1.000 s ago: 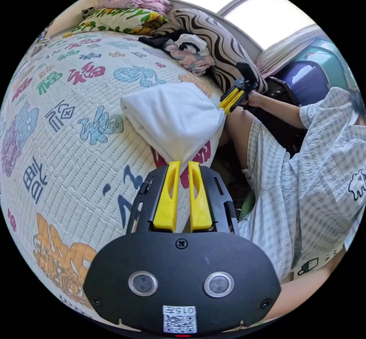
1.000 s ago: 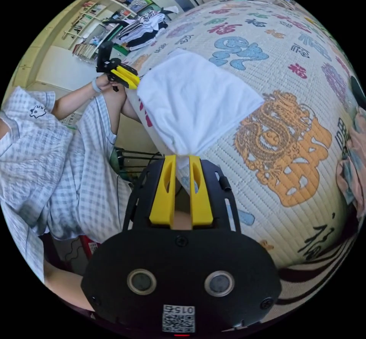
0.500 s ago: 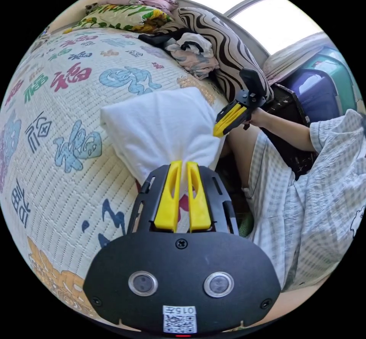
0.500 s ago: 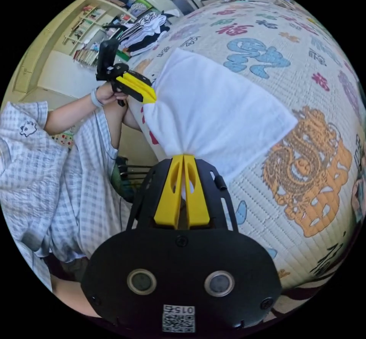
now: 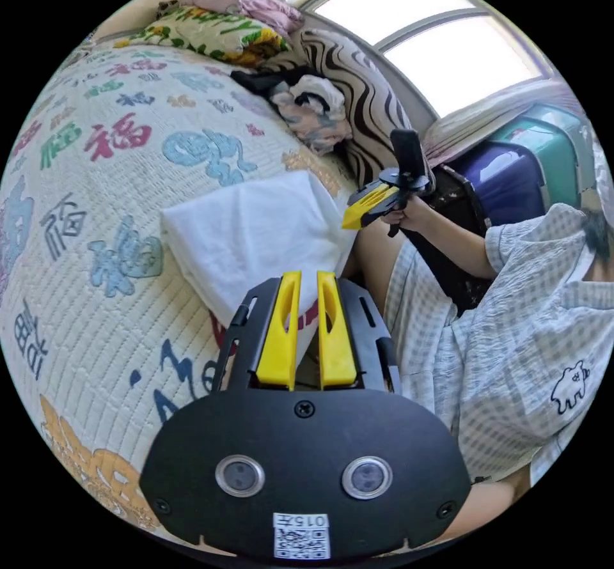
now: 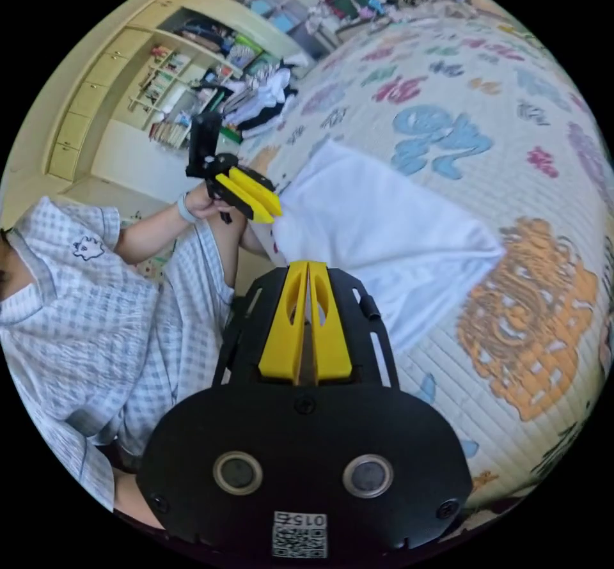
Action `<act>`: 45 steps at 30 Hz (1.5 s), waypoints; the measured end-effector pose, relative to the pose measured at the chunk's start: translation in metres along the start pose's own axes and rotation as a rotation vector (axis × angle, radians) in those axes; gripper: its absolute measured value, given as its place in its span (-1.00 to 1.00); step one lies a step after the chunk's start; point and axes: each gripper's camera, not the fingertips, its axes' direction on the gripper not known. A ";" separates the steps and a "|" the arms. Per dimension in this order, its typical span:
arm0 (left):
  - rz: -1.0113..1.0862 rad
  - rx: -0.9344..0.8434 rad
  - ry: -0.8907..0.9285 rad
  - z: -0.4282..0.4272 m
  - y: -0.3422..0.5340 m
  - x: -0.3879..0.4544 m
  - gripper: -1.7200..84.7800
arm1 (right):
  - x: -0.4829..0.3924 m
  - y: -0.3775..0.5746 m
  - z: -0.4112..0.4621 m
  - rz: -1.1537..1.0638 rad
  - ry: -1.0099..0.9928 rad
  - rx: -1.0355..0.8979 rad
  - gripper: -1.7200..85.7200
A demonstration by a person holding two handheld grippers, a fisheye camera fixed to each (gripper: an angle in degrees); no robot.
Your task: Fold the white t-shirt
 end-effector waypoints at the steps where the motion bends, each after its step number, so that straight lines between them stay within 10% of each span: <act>1: -0.015 -0.050 -0.008 0.009 0.005 -0.008 -0.91 | 0.006 -0.007 0.024 0.015 0.022 -0.110 -0.97; 13: -0.248 -0.038 -0.084 -0.064 0.094 -0.073 -0.96 | 0.093 0.057 -0.021 0.470 0.013 0.063 -0.96; 20: -0.362 0.285 0.108 -0.136 0.114 -0.127 -0.69 | 0.150 0.053 -0.026 0.433 -0.253 0.369 -0.76; 35: -0.287 0.129 0.429 -0.148 0.086 -0.207 -0.80 | 0.204 -0.052 0.080 0.345 -0.550 0.251 -0.85; 45: -0.379 0.342 0.436 -0.341 0.168 -0.195 -0.88 | 0.116 -0.213 0.089 0.312 -0.501 0.136 -0.91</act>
